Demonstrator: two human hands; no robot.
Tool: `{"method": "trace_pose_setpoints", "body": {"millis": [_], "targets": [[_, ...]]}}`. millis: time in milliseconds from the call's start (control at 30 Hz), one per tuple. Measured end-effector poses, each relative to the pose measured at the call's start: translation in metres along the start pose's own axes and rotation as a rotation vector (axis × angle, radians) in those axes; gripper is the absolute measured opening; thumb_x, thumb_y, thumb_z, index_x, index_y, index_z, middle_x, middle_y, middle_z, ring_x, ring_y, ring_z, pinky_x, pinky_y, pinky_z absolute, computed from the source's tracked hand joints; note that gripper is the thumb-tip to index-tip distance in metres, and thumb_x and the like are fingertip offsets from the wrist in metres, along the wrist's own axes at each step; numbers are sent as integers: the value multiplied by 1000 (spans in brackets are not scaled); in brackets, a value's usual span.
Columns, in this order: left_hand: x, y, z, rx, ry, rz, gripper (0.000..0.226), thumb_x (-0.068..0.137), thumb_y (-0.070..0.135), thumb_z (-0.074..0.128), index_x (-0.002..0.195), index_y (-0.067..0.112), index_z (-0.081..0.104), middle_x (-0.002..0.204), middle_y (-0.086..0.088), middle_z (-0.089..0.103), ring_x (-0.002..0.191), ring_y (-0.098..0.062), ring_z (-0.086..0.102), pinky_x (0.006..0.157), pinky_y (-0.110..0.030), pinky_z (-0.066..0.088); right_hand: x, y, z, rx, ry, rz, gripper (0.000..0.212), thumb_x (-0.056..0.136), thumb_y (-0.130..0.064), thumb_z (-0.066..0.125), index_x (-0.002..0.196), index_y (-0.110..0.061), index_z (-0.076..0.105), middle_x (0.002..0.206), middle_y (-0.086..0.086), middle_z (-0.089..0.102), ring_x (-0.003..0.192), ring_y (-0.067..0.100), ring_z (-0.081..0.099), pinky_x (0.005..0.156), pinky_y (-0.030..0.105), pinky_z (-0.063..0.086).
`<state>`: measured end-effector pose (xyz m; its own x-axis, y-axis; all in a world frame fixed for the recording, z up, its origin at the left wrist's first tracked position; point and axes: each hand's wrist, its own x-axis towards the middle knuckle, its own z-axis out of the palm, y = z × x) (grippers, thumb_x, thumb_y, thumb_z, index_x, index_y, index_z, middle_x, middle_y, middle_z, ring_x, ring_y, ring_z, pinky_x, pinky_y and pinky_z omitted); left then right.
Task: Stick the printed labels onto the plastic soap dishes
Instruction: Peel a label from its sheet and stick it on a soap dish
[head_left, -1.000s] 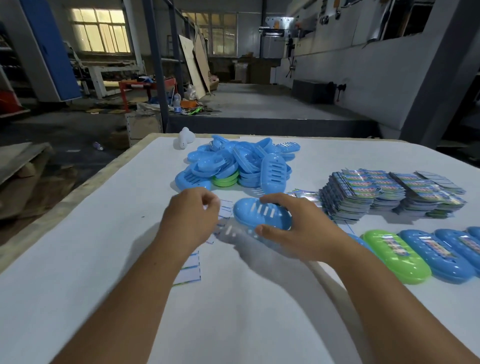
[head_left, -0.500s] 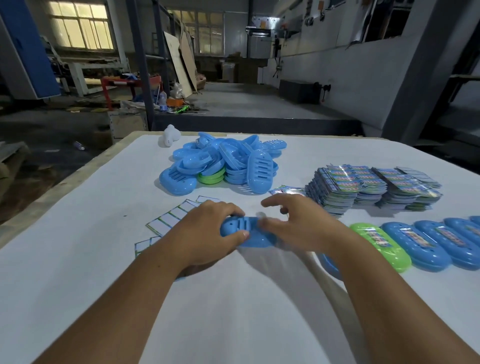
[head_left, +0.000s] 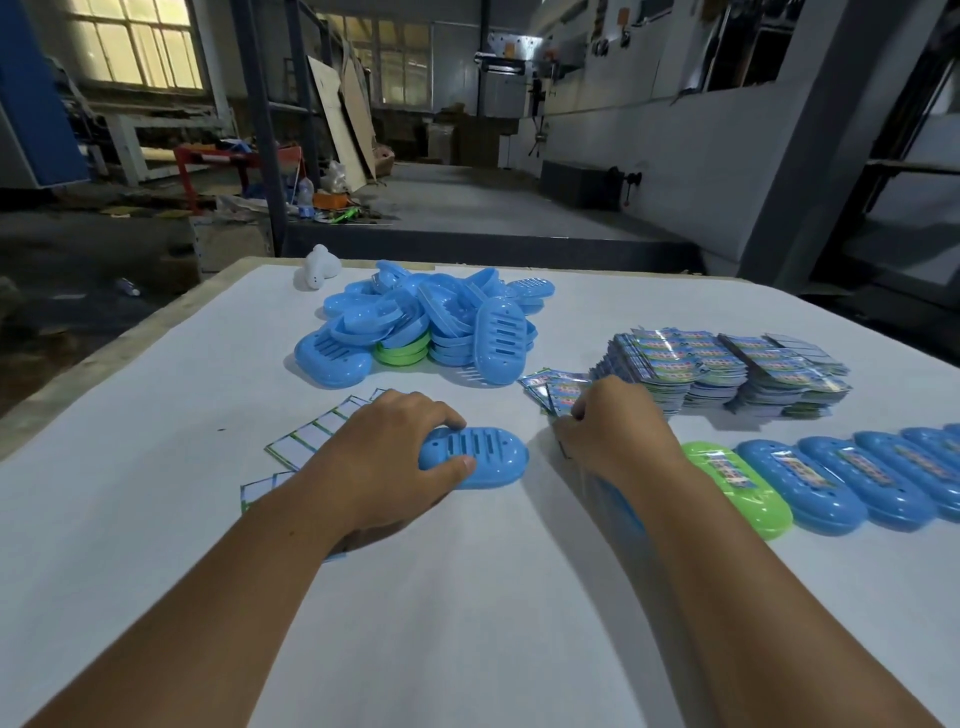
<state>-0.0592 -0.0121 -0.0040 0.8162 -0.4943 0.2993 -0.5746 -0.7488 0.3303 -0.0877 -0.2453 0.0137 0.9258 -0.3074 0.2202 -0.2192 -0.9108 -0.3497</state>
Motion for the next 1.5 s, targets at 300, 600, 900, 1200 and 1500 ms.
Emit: {"method": "trace_pose_setpoints", "body": {"millis": [300, 600, 900, 1200, 1500], "targets": [[4, 13, 4, -378, 253, -196, 30, 95, 47, 55, 84, 25, 73, 85, 13, 71, 88, -10, 64, 79, -31, 52, -12, -20, -13, 146, 403, -129, 30, 86, -27, 60, 60, -12, 64, 57, 7, 60, 59, 32, 53, 55, 34, 44], [16, 9, -6, -715, 333, -533, 36, 91, 39, 65, 69, 12, 73, 55, 11, 67, 54, -10, 53, 60, -26, 44, -38, -51, 8, 330, 173, -637, 6, 80, -21, 79, 77, -17, 75, 78, -4, 69, 73, 16, 61, 73, 37, 51], [7, 21, -7, -766, 213, -333, 34, 87, 33, 71, 80, 1, 65, 78, -26, 66, 67, -20, 58, 73, -53, 54, -30, -50, 14, 802, 77, -205, 16, 88, -34, 75, 93, -28, 61, 97, -9, 68, 85, 8, 67, 68, 26, 54], [11, 16, -14, -781, 257, -405, 31, 88, 27, 68, 61, 13, 70, 55, 11, 63, 50, -1, 48, 60, -24, 44, -22, -45, 8, 1174, -63, -24, 27, 91, -11, 73, 88, -18, 48, 65, -1, 69, 67, 11, 74, 51, 23, 54], [10, 15, -12, -727, 230, -349, 31, 88, 21, 64, 57, 20, 69, 58, 11, 67, 54, 2, 54, 54, -14, 44, -21, -44, 7, 1149, -68, -16, 22, 89, -13, 75, 84, -17, 54, 72, 1, 70, 68, 9, 74, 50, 20, 53]]}}
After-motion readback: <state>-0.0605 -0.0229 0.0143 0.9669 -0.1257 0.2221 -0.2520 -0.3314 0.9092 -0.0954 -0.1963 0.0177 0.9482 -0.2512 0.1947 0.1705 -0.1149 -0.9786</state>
